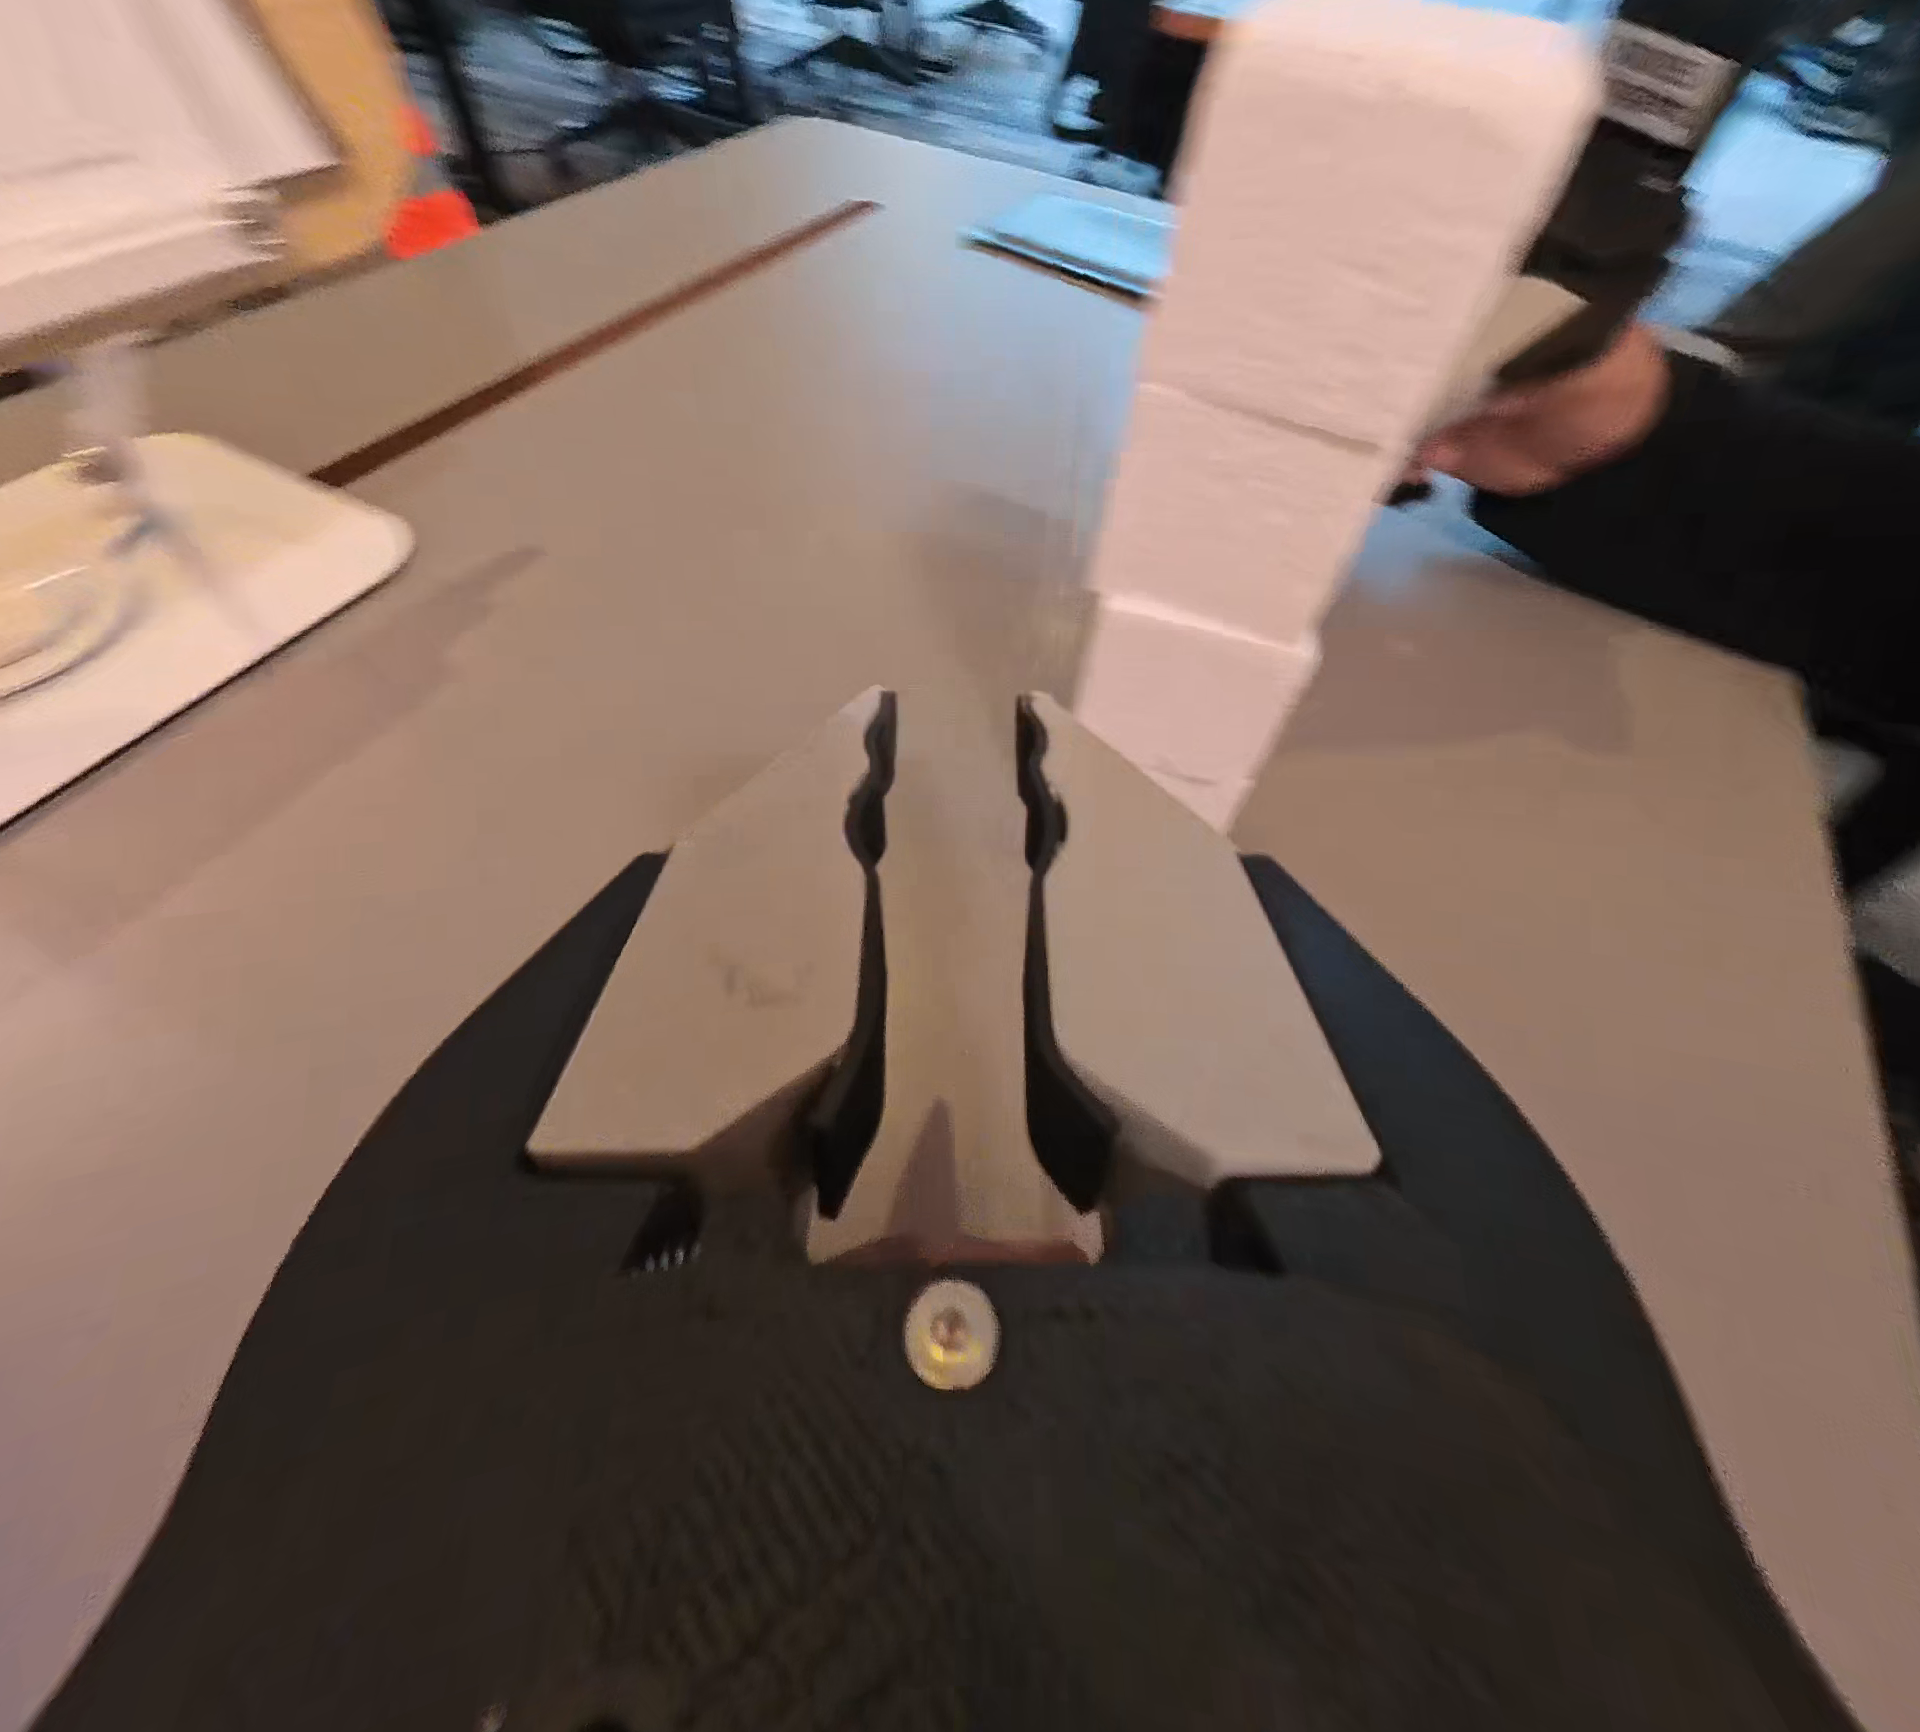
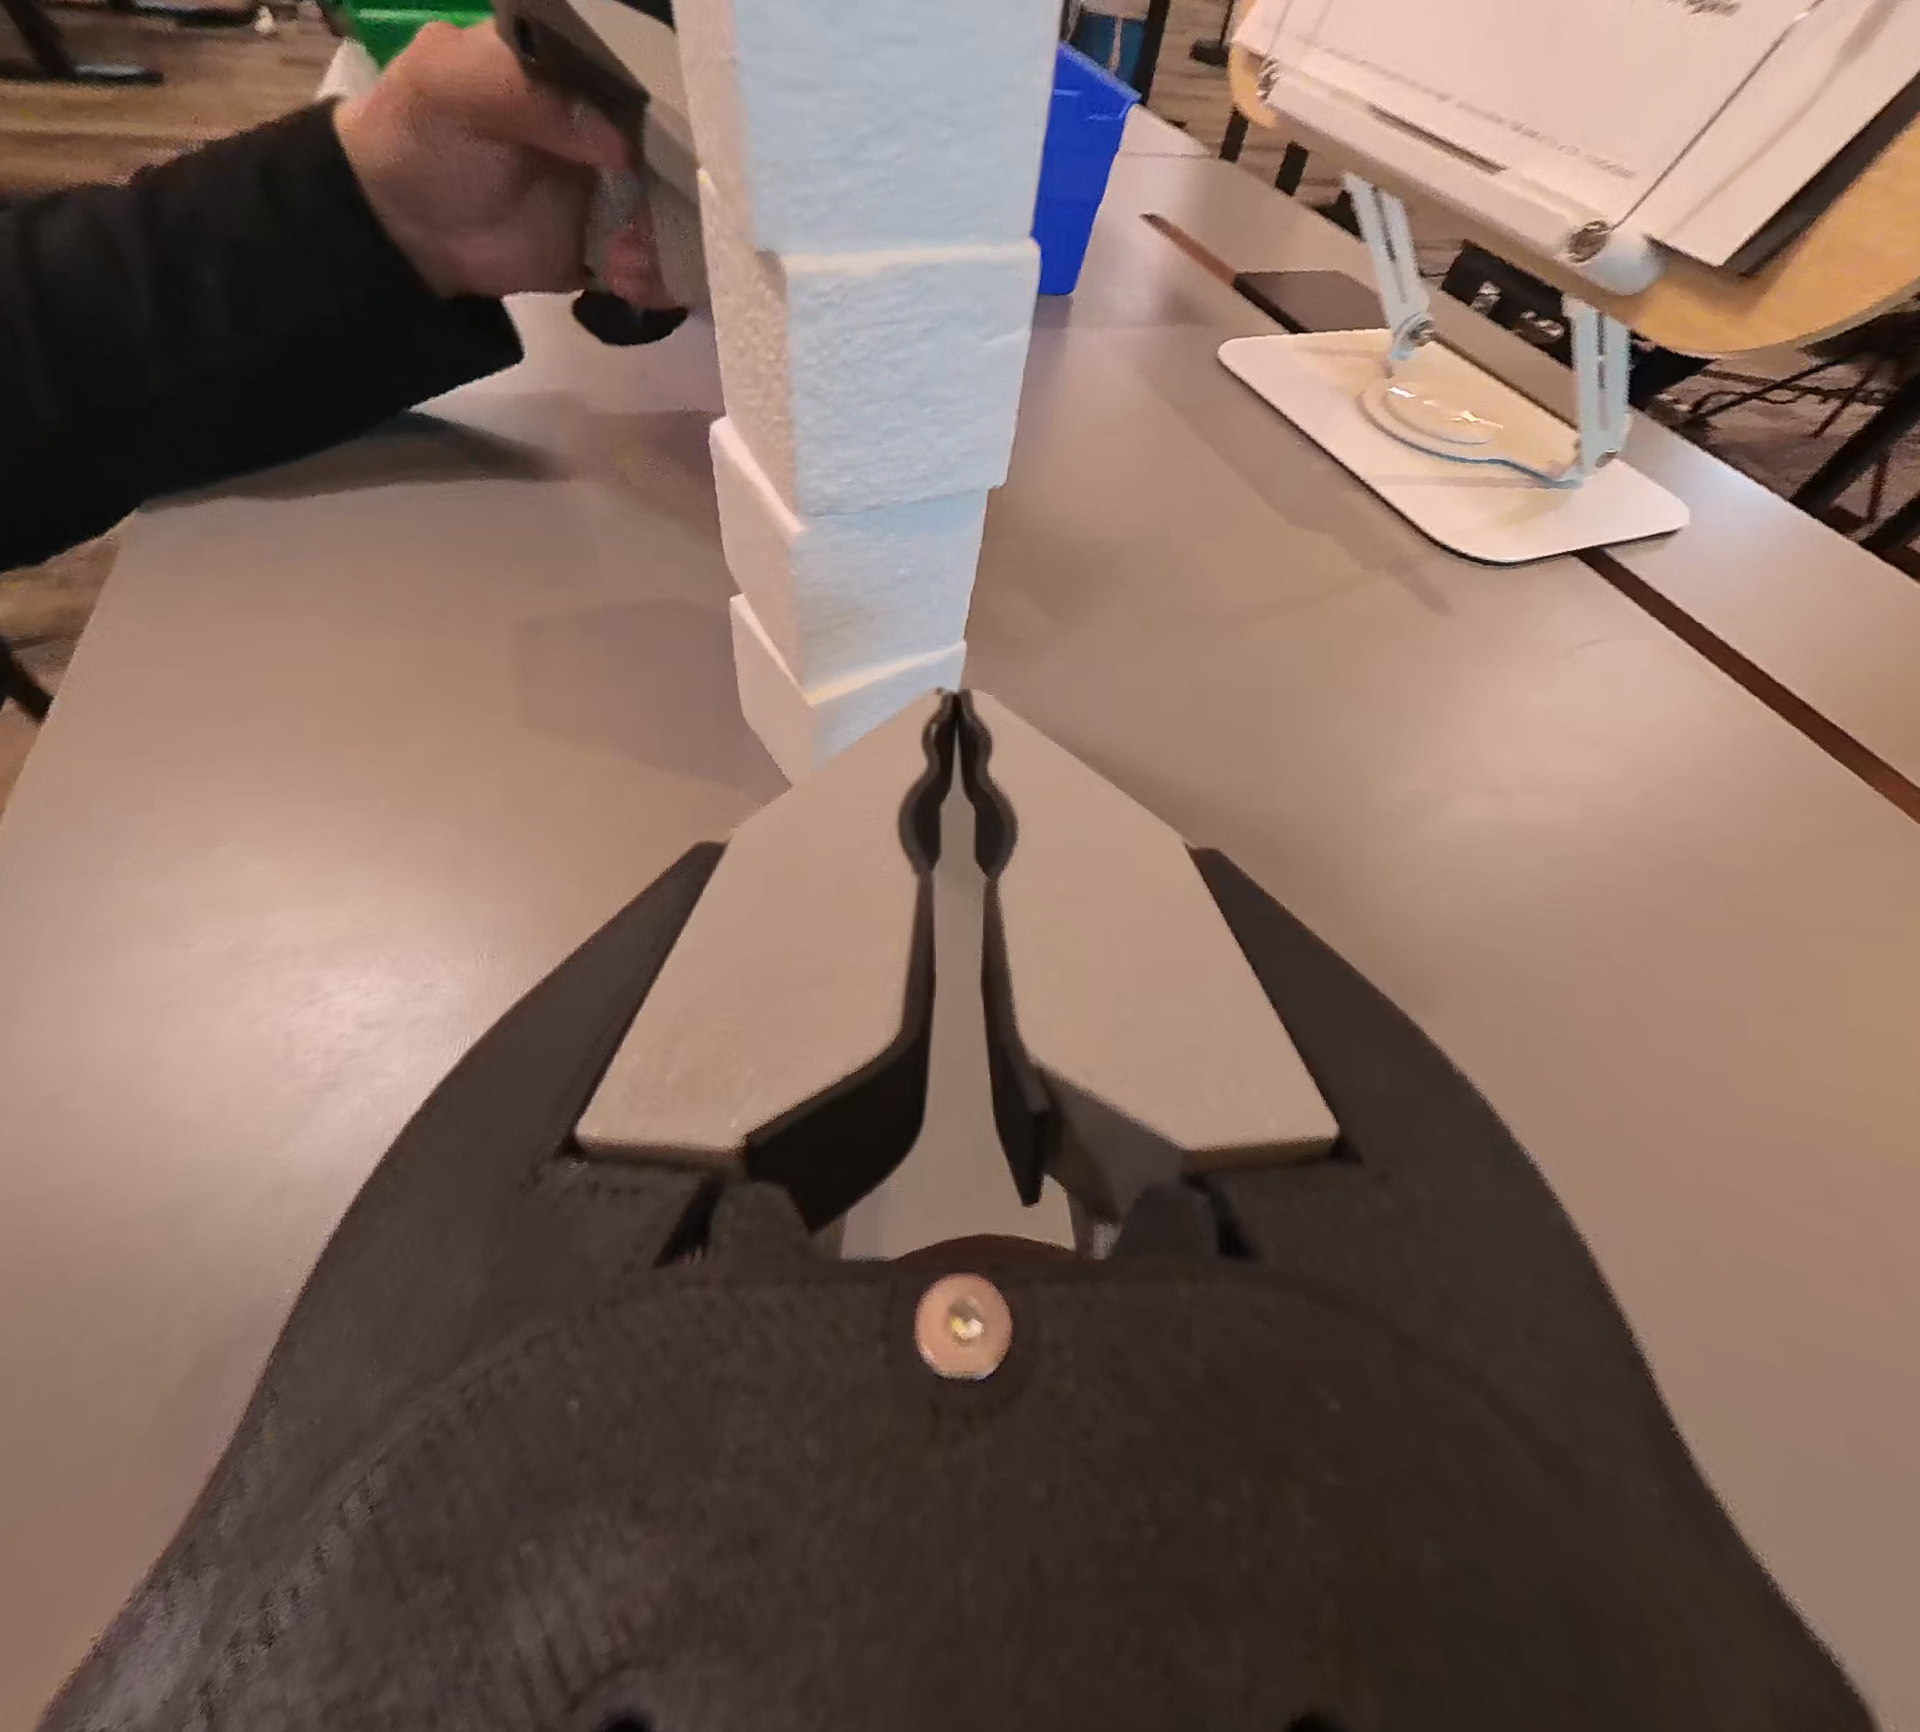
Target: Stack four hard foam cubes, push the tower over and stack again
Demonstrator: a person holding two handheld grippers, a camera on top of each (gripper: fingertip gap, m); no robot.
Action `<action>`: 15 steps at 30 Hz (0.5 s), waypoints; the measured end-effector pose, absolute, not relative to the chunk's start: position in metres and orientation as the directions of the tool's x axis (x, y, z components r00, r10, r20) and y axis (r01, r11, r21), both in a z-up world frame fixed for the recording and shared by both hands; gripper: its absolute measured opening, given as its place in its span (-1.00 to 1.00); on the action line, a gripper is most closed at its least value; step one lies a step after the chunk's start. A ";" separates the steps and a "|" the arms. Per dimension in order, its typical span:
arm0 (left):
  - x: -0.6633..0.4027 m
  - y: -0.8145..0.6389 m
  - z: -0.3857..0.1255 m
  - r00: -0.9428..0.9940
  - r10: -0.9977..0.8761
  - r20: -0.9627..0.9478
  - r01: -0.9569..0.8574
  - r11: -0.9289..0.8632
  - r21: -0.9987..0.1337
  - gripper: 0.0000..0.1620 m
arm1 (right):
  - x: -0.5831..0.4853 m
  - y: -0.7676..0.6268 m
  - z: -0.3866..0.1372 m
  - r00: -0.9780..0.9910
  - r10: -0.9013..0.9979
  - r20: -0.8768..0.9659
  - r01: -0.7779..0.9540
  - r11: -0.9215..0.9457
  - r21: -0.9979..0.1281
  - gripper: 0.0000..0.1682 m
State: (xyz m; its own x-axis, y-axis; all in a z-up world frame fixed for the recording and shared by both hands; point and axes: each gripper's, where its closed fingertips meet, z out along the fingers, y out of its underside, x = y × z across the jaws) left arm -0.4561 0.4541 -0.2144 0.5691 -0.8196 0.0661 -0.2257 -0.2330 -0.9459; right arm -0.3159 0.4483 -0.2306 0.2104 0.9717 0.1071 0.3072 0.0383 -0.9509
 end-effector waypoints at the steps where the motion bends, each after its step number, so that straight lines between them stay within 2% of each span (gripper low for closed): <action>1: -0.469 0.464 -0.213 0.626 -0.777 0.067 -0.201 -0.243 -0.949 -0.80 | -0.317 0.449 -0.230 0.232 0.967 0.109 0.302 0.035 -0.953 -1.00; 3: -0.496 0.479 -0.206 0.733 -0.678 0.061 -0.145 -0.243 -0.959 -1.00 | -0.322 0.450 -0.229 0.270 0.955 0.126 0.309 0.038 -0.950 -1.00; 6: -0.542 0.492 -0.189 0.857 -0.501 0.123 0.004 -0.233 -0.972 -1.00 | -0.333 0.450 -0.223 0.333 0.928 0.168 0.338 0.049 -0.940 -1.00; 9: -0.583 0.488 -0.165 0.902 -0.391 0.181 0.135 -0.142 -0.981 -1.00 | -0.351 0.448 -0.210 0.357 0.912 0.204 0.358 0.068 -0.931 -1.00; 12: -0.611 0.478 -0.147 0.924 -0.332 0.188 0.181 -0.054 -0.982 -1.00 | -0.378 0.450 -0.215 0.329 0.913 0.242 0.458 0.070 -0.886 -1.00; 15: -0.625 0.475 -0.149 0.936 -0.298 0.190 0.181 -0.060 -0.982 -1.00 | -0.403 0.457 -0.217 0.291 0.910 0.296 0.536 0.101 -0.838 -1.00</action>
State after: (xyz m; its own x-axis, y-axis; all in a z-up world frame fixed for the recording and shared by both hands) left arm -0.6250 0.4747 -0.1486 0.9356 -0.2976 0.1902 0.1807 -0.0596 -0.9817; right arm -0.4032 0.4575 -0.2170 0.2906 0.9099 0.2961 0.5364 0.1014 -0.8379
